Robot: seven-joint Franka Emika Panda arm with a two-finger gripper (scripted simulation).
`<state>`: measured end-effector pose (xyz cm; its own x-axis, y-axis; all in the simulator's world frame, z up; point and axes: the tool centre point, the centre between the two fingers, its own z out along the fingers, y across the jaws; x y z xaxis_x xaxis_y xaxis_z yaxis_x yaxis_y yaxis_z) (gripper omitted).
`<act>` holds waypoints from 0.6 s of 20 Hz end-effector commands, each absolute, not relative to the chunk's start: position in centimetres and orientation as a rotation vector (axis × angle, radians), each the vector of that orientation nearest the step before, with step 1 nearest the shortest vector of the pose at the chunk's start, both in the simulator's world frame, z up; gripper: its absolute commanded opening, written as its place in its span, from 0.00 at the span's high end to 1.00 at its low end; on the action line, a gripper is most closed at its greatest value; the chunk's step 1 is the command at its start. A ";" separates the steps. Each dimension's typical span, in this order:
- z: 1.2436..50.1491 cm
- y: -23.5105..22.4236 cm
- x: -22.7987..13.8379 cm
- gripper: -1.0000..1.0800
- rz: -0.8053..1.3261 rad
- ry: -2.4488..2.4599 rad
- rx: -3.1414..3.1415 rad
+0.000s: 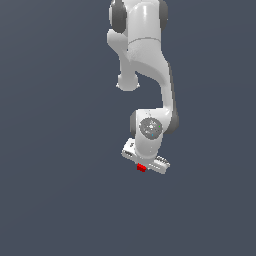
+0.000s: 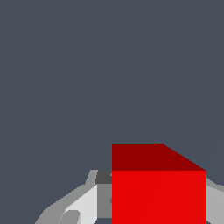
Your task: Pick up the red cube and move it to a goal position.
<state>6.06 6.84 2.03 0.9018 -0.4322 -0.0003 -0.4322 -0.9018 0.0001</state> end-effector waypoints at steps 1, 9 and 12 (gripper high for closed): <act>2.0 6.8 6.1 1.00 0.000 -0.698 3.063; 2.0 6.8 6.1 1.00 0.000 -0.697 3.063; 2.2 6.8 5.9 1.00 0.000 -0.697 3.063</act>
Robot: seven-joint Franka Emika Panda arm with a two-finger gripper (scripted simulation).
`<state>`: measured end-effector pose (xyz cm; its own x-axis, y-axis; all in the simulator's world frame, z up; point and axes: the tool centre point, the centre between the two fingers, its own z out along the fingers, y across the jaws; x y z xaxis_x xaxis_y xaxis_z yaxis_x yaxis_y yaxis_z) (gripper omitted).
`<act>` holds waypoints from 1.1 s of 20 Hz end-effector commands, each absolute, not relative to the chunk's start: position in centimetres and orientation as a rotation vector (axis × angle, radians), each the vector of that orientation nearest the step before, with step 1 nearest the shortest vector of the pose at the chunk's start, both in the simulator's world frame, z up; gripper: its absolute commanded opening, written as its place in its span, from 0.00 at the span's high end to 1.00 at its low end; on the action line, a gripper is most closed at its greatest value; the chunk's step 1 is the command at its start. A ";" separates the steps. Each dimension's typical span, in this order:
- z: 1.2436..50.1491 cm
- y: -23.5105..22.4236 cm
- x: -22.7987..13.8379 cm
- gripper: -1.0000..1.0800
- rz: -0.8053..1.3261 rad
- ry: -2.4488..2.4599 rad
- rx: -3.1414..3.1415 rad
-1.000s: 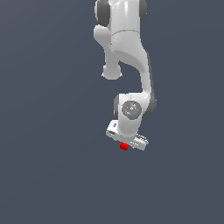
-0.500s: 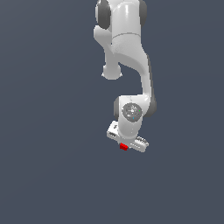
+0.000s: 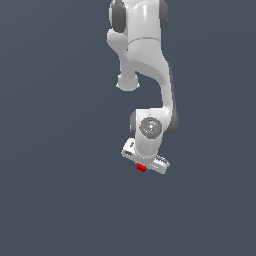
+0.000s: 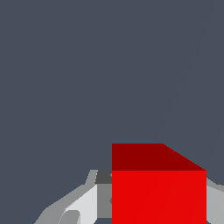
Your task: Pick up the red cube and move it to a goal position.
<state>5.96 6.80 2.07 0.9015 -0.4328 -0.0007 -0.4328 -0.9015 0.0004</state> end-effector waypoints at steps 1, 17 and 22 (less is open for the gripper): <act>2.3 6.7 5.8 1.00 0.000 -0.697 3.063; 6.7 3.6 0.7 1.00 0.000 -0.698 3.063; 9.1 1.9 -2.2 1.00 0.000 -0.699 3.064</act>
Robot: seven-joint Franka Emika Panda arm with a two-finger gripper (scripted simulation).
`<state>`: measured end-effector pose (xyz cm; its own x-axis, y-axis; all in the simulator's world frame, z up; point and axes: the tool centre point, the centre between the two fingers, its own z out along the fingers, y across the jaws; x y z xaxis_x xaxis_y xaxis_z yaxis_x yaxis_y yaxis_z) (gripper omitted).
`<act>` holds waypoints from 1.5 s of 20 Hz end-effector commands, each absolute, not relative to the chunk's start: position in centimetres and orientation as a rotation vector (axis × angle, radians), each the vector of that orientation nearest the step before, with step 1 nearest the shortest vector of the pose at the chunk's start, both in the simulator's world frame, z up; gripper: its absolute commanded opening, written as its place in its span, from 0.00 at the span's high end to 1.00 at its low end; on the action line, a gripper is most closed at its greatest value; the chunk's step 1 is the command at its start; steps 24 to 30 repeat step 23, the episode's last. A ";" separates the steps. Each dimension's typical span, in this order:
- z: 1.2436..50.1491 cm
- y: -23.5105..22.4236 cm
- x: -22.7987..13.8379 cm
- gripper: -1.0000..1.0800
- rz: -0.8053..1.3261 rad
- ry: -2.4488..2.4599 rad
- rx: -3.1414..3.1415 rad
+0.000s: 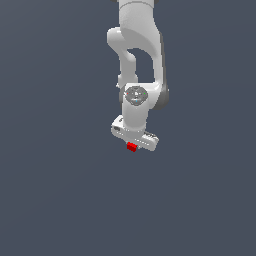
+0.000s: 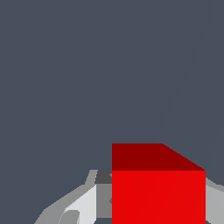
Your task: Pick up the red cube and move it to a goal position.
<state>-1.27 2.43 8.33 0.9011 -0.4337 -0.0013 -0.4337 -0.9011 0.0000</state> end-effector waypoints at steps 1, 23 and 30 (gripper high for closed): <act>9.7 1.5 -2.8 1.00 0.000 0.699 -3.062; 16.4 -3.1 -9.9 1.00 0.000 0.701 -3.061; 16.4 -3.1 -9.9 1.00 0.000 0.701 -3.061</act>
